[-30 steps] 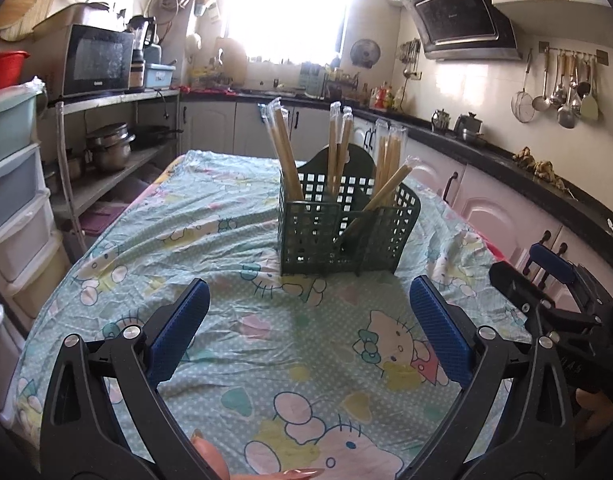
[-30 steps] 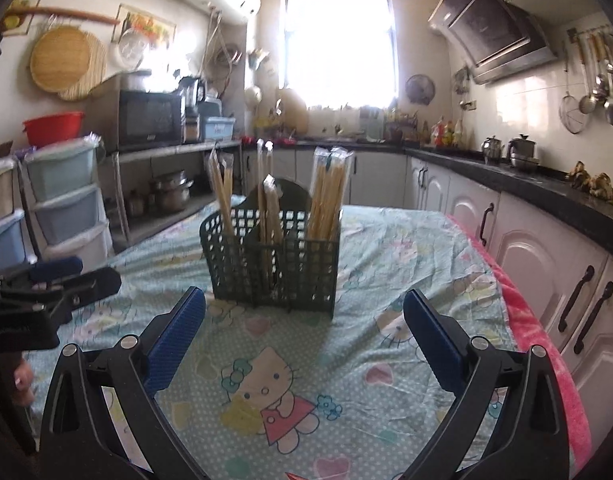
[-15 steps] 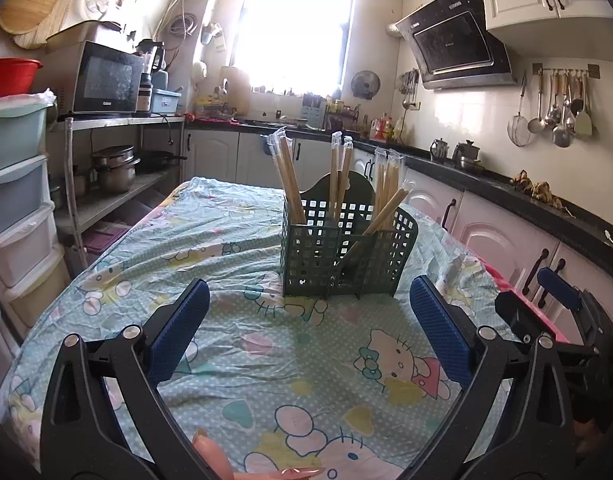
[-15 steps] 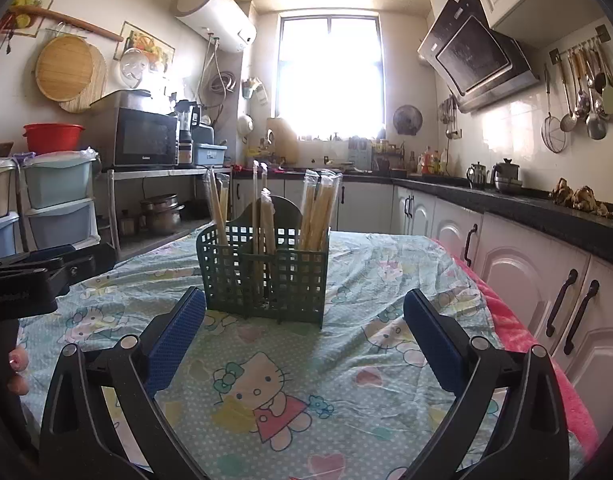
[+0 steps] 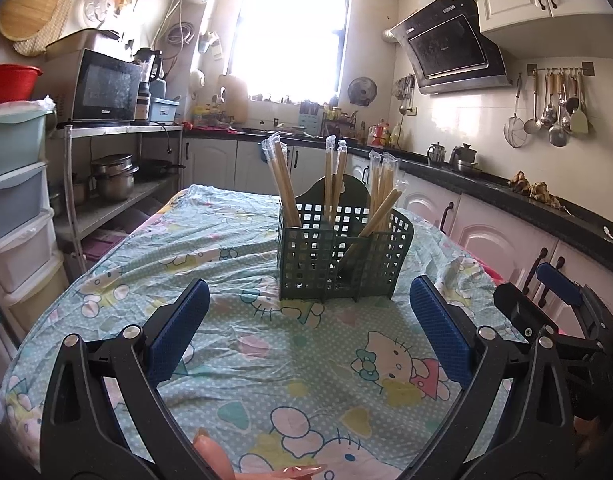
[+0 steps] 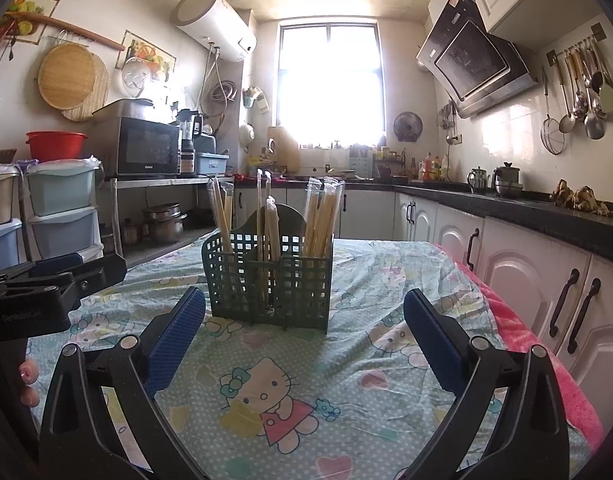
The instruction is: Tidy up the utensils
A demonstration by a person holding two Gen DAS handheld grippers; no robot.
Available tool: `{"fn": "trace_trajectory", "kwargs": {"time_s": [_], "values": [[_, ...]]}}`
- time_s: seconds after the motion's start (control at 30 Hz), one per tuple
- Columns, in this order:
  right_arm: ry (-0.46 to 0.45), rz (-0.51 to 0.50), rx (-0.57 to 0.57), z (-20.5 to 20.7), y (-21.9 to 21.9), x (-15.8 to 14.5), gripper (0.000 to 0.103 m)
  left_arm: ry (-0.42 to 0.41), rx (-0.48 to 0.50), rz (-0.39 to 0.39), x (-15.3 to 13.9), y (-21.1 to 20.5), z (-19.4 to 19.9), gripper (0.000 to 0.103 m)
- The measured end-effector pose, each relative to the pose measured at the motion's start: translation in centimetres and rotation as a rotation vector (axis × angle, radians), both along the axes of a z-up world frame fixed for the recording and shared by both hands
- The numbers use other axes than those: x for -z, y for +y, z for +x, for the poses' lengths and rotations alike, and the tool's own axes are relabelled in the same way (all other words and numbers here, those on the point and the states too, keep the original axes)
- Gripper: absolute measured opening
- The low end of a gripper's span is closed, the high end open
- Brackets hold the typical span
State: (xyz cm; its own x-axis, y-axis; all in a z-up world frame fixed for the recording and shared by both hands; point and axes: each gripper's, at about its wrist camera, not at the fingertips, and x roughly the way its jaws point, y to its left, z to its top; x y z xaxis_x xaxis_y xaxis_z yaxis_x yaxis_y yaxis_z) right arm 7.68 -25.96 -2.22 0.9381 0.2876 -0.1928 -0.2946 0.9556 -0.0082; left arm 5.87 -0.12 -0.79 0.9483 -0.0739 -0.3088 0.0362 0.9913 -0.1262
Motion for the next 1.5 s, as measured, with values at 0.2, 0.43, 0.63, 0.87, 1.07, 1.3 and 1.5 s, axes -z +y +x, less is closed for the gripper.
{"fn": "trace_trajectory", "kwargs": {"time_s": [0.2, 0.43, 0.63, 0.87, 1.07, 1.3, 1.5], "values": [[0.0, 0.0, 0.002, 0.05, -0.03, 0.01, 0.097, -0.004, -0.004, -0.001, -0.08, -0.01, -0.18, 0.092], [0.001, 0.003, 0.005, 0.15, -0.13, 0.04, 0.097, -0.007, -0.007, 0.001, -0.11, 0.01, -0.24, 0.092], [0.002, 0.002, 0.005, 0.16, -0.11, 0.09, 0.097, -0.007, -0.006, -0.001, -0.19, 0.06, -0.25, 0.092], [0.002, 0.002, 0.004, 0.16, -0.1, 0.09, 0.097, -0.01, -0.01, -0.001, -0.33, 0.24, -0.29, 0.092], [-0.001, 0.004, 0.005, 0.14, -0.09, 0.08, 0.097, -0.011, -0.012, 0.0, -0.39, 0.26, -0.35, 0.092], [0.001, 0.002, 0.003, 0.13, 0.02, 0.01, 0.097, -0.01, -0.012, 0.0, -0.38, 0.26, -0.34, 0.092], [0.001, 0.002, 0.002, 0.07, 0.06, 0.02, 0.097, -0.009, -0.012, 0.002, -0.43, 0.3, -0.4, 0.092]]}}
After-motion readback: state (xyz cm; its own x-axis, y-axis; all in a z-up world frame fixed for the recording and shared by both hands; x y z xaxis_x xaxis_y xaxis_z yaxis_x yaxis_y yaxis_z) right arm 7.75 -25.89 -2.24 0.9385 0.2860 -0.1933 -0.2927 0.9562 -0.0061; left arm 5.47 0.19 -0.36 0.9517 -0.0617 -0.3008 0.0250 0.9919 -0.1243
